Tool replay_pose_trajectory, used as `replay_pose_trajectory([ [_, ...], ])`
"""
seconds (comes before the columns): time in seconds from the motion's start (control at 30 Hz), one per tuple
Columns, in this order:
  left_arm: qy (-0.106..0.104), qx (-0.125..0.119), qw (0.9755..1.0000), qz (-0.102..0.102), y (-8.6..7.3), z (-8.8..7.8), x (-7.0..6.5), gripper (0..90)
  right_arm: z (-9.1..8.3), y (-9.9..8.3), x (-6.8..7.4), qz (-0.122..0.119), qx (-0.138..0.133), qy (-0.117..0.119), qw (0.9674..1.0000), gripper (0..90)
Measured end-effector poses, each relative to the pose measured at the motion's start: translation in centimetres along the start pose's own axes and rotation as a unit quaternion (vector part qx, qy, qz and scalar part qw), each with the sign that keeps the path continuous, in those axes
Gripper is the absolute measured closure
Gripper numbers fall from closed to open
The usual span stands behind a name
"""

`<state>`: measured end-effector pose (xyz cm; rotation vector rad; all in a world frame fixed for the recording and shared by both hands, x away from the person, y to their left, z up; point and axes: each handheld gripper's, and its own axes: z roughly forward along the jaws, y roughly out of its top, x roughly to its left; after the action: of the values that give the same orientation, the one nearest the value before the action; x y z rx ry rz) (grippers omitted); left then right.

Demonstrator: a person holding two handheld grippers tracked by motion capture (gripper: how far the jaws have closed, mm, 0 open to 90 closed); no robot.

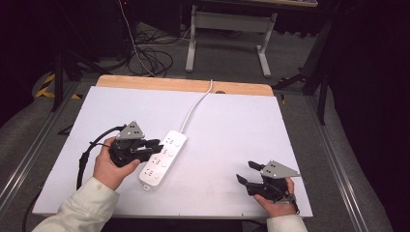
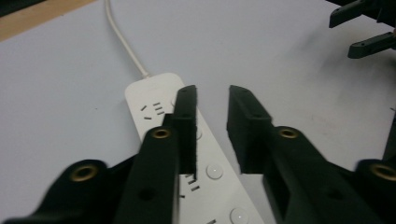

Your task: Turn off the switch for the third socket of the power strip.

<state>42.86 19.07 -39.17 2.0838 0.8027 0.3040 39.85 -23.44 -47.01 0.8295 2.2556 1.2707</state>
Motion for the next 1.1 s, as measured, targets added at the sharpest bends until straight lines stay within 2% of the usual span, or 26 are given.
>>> replay_pose_trajectory([
  [0.1, -0.004, 0.006, 1.0, 0.001, 0.0, 0.3, -0.1, 89.7, 0.0, 0.0, 0.0, 0.0, 0.0, 0.0, 1.0, 34.7],
  [0.17, -0.019, 0.021, 0.9996, 0.002, 0.1, 0.9, -0.2, 90.0, 0.0, 0.0, 0.0, 0.0, 0.0, 0.0, 1.0, 34.7],
  [0.2, -0.019, 0.021, 0.9996, 0.002, 0.1, 0.9, -0.2, 90.0, 0.0, 0.0, 0.0, 0.0, 0.0, 0.001, 1.0, 34.7],
  [0.23, -0.024, 0.032, 0.9992, 0.007, 0.1, 1.3, -0.3, 90.0, 0.0, 0.0, 0.0, 0.0, 0.0, 0.001, 1.0, 34.7],
  [0.3, -0.025, 0.034, 0.9991, 0.006, 0.1, 1.5, -0.4, 90.0, 0.0, 0.0, 0.0, 0.0, 0.0, 0.001, 1.0, 34.7],
  [0.43, -0.024, 0.053, 0.9983, 0.012, 0.2, 2.1, -0.4, 90.0, 0.0, 0.0, 0.0, -0.001, 0.0, 0.002, 1.0, 34.8],
  [0.47, -0.022, 0.066, 0.9975, 0.013, 0.1, 2.5, -0.4, 90.0, 0.0, 0.0, 0.0, -0.001, 0.0, 0.002, 1.0, 34.7],
  [0.5, -0.022, 0.066, 0.9975, 0.013, 0.1, 2.5, -0.4, 90.0, 0.0, 0.0, 0.0, -0.001, 0.0, 0.002, 1.0, 34.7],
  [0.53, -0.023, 0.077, 0.9967, 0.015, 0.1, 2.9, -0.4, 90.0, 0.0, 0.0, 0.0, -0.001, 0.0, 0.002, 1.0, 34.7],
  [0.63, -0.024, 0.086, 0.9959, 0.015, 0.1, 3.2, -0.4, 90.0, 0.0, 0.0, 0.0, -0.002, 0.0, 0.003, 1.0, 34.7],
  [0.87, -0.025, 0.12, 0.9922, 0.02, 0.0, 4.2, -0.5, 90.0, 0.0, 0.0, 0.0, -0.001, 0.002, 0.005, 1.0, 34.7],
  [1.1, -0.014, 0.152, 0.988, 0.027, -0.1, 4.9, -0.5, 90.0, 0.0, 0.0, 0.0, -0.001, 0.0, 0.007, 1.0, 34.7],
])
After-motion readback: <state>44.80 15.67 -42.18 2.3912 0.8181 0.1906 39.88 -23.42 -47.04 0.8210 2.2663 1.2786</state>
